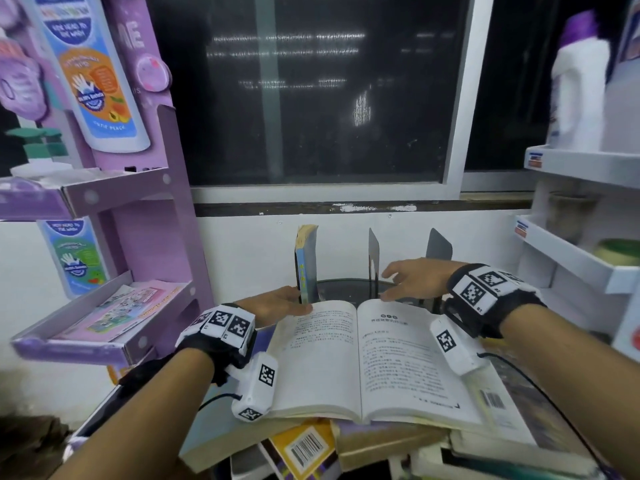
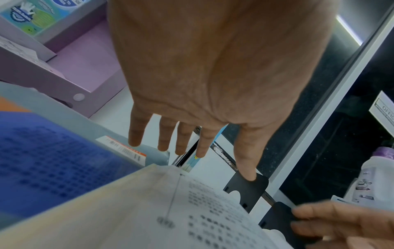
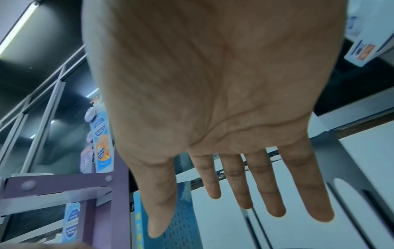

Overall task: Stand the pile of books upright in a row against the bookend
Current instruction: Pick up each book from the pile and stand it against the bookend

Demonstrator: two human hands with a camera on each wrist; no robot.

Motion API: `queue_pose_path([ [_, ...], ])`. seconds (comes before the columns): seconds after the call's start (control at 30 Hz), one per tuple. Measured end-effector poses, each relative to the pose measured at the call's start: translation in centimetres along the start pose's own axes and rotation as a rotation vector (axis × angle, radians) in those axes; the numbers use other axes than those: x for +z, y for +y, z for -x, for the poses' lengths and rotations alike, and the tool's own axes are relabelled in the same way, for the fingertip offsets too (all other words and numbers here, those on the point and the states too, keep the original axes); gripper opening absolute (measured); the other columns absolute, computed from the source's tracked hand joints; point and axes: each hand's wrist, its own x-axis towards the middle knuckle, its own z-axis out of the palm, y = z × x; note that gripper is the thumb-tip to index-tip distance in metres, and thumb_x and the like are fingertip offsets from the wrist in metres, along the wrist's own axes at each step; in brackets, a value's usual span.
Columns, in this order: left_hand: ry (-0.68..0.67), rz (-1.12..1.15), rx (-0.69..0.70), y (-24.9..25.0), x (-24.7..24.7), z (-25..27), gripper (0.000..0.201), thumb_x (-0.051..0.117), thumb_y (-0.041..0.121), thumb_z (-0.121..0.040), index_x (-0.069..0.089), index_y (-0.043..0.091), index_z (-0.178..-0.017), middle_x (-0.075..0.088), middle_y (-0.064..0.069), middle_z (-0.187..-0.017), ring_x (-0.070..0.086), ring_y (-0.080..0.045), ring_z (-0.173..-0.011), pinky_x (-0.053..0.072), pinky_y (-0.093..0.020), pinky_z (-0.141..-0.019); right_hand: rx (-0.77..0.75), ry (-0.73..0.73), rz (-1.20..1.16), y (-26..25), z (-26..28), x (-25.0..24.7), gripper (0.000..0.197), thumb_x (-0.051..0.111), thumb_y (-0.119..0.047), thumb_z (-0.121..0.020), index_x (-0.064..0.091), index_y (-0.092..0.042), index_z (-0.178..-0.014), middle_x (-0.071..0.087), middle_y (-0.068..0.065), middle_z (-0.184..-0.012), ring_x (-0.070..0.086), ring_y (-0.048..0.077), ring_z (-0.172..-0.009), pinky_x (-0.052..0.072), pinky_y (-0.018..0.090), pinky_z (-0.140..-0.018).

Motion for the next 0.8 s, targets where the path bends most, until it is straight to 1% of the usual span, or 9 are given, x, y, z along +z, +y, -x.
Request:
queue_pose_path([
  [0.1, -0.002, -0.073, -0.009, 1.3, 0.7, 1.7, 0.037, 0.039, 0.016, -0.102, 0.025, 0.024, -0.135, 0.037, 0.013, -0.121, 0.034, -0.006, -0.112, 0.034, 0.004, -0.06, 0.051, -0.036, -0.013, 2.2, 0.7, 0.7, 0.067, 0.052, -0.061, -0.088, 0.036, -0.029, -0.144, 0.04, -0.006, -0.148, 0.04, 0.019, -0.132, 0.03, 0.033, -0.109],
  [0.17, 0.022, -0.091, -0.067, -0.9, 0.2, 0.4, 0.048, 0.047, 0.028, -0.1, 0.032, 0.015, -0.143, 0.039, 0.008, -0.138, 0.039, -0.011, -0.122, 0.035, -0.003, -0.083, 0.076, -0.048, -0.026, 3.6, 1.1, 1.2, 0.069, 0.052, -0.061, -0.088, 0.036, -0.026, -0.144, 0.039, -0.005, -0.148, 0.039, 0.017, -0.132, 0.032, 0.03, -0.105],
  [0.23, 0.012, -0.187, -0.091, -2.1, -0.1, 0.2, 0.074, 0.055, 0.056, -0.089, 0.033, 0.015, -0.146, 0.036, 0.001, -0.15, 0.035, -0.016, -0.135, 0.025, -0.025, -0.111, 0.095, -0.071, -0.065, 4.7, 1.4, 1.6, 0.07, 0.052, -0.061, -0.088, 0.035, -0.023, -0.145, 0.038, -0.005, -0.148, 0.04, 0.016, -0.129, 0.033, 0.026, -0.097],
  [0.33, -0.041, -0.235, -0.092, -3.1, -0.2, -0.1, 0.105, 0.059, 0.072, -0.064, 0.029, 0.017, -0.149, 0.031, 0.001, -0.153, 0.029, -0.017, -0.14, 0.018, -0.038, -0.118, 0.11, -0.115, -0.09, 5.8, 1.9, 2.3, 0.072, 0.054, -0.063, -0.086, 0.038, -0.02, -0.142, 0.043, -0.004, -0.142, 0.044, 0.014, -0.119, 0.036, 0.027, -0.095],
  [0.47, -0.078, -0.162, -0.1, -2.8, 0.0, 0.2, 0.052, 0.059, 0.03, -0.093, 0.041, 0.01, -0.137, 0.047, 0.0, -0.135, 0.045, -0.015, -0.124, 0.033, -0.022, -0.102, 0.101, -0.121, -0.115, 5.8, 2.1, 2.6, 0.075, 0.055, -0.063, -0.084, 0.04, -0.016, -0.141, 0.047, 0.002, -0.142, 0.047, 0.019, -0.126, 0.033, 0.032, -0.109],
  [0.57, -0.071, -0.126, -0.072, -2.3, 0.0, 0.3, 0.023, 0.06, 0.026, -0.093, 0.051, 0.016, -0.112, 0.055, 0.001, -0.114, 0.053, -0.008, -0.103, 0.039, -0.012, -0.085, 0.091, -0.133, -0.116, 5.6, 1.8, 2.8, 0.086, 0.055, -0.072, -0.078, 0.034, -0.023, -0.145, 0.041, -0.005, -0.147, 0.041, 0.015, -0.131, 0.029, 0.034, -0.112],
  [0.7, -0.074, -0.157, -0.055, -1.7, 0.2, 0.1, 0.051, 0.065, 0.044, -0.087, 0.044, 0.022, -0.128, 0.05, 0.009, -0.13, 0.047, -0.01, -0.117, 0.039, -0.01, -0.096, 0.086, -0.141, -0.146, 5.9, 0.4, 3.6, 0.098, 0.065, -0.084, -0.049, 0.048, -0.032, -0.131, 0.052, -0.014, -0.133, 0.05, 0.01, -0.121, 0.035, 0.038, -0.109],
  [0.77, -0.098, -0.242, -0.081, -1.7, 0.0, -0.2, 0.085, 0.065, 0.058, -0.077, 0.029, 0.024, -0.146, 0.037, 0.007, -0.147, 0.037, -0.014, -0.131, 0.028, -0.026, -0.113, 0.085, -0.149, -0.129, 5.7, 0.3, 3.6, 0.083, 0.068, -0.078, -0.055, 0.053, -0.032, -0.121, 0.057, -0.014, -0.122, 0.054, 0.009, -0.113, 0.039, 0.037, -0.106],
  [0.8, -0.113, -0.236, -0.084, -1.7, 0.0, -0.3, 0.087, 0.066, 0.054, -0.08, 0.024, 0.022, -0.149, 0.035, 0.005, -0.149, 0.036, -0.014, -0.132, 0.025, -0.028, -0.114, 0.087, -0.146, -0.118, 5.6, 0.3, 3.6, 0.074, 0.069, -0.075, -0.06, 0.055, -0.031, -0.119, 0.058, -0.014, -0.119, 0.054, 0.009, -0.111, 0.04, 0.036, -0.105],
])
